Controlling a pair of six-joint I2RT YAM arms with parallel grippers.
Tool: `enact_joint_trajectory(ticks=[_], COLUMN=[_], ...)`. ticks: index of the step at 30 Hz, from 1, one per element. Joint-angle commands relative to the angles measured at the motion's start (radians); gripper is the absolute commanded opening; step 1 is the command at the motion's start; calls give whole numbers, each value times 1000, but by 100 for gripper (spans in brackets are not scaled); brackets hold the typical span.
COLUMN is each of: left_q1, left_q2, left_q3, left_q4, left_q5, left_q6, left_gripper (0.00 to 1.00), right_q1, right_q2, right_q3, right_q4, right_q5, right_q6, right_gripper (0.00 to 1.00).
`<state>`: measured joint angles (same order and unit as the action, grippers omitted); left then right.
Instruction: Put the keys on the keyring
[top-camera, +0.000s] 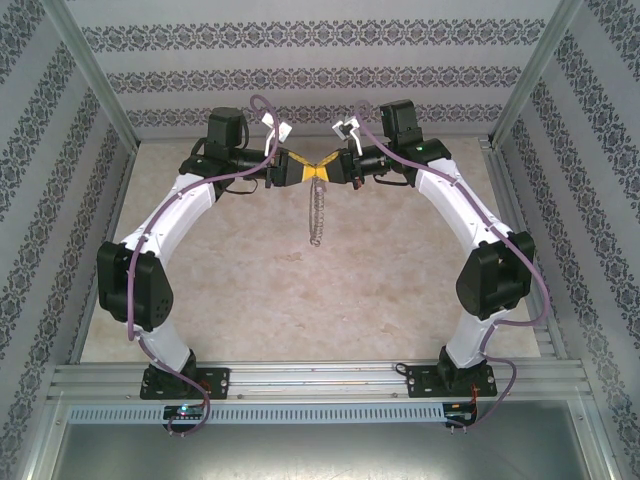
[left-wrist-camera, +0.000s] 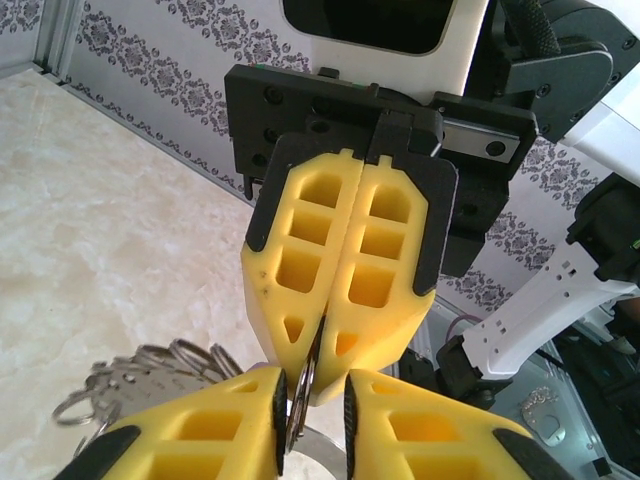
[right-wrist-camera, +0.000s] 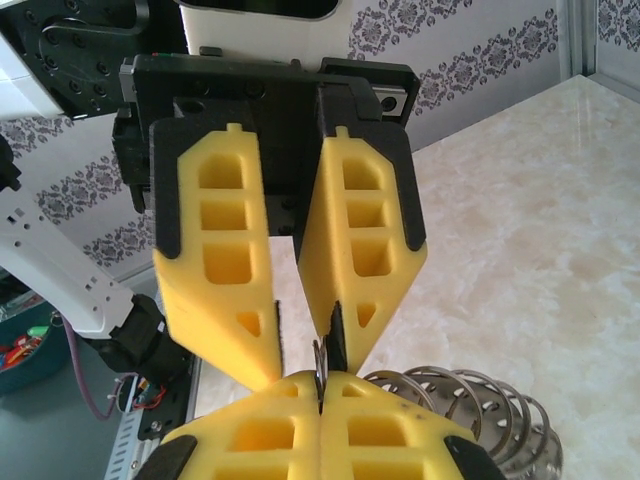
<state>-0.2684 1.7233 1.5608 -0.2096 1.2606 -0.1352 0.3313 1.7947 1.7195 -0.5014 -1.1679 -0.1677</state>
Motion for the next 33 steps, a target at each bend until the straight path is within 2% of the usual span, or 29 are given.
enact_joint_trajectory(ticks=[1, 7, 9, 13, 19, 22, 26, 29, 33], left_q1=[-11, -12, -12, -11, -12, -11, -11, -11, -11], left_q2=[2, -2, -8, -26, -60, -62, -68, -64, -72], left_q3=[-11, -21, -32, -71, -165, -181, -208, -209, -217], left_q4=[17, 24, 37, 87, 254, 328, 477, 574, 648], left_q5=[50, 46, 38, 3, -20, -25, -32, -18, -15], left_q6=[16, 16, 16, 9, -30, -76, -161, -237, -295], left_gripper=[18, 0, 0, 0, 0, 0, 0, 0, 0], right_q1=[10, 10, 8, -16, -67, -66, -38, -1, 41], right_q2=[8, 5, -1, -65, -220, -277, -346, -364, -359], right_q3=[33, 28, 21, -60, -300, -407, -582, -647, -705], right_q4=[45, 51, 64, 153, 436, 534, 725, 750, 804], right_q5=[-6, 2, 9, 14, 62, 159, 358, 485, 536], right_q6=[4, 11, 23, 77, 250, 308, 414, 398, 397], right_gripper=[0, 0, 1, 23, 33, 35, 41, 43, 43])
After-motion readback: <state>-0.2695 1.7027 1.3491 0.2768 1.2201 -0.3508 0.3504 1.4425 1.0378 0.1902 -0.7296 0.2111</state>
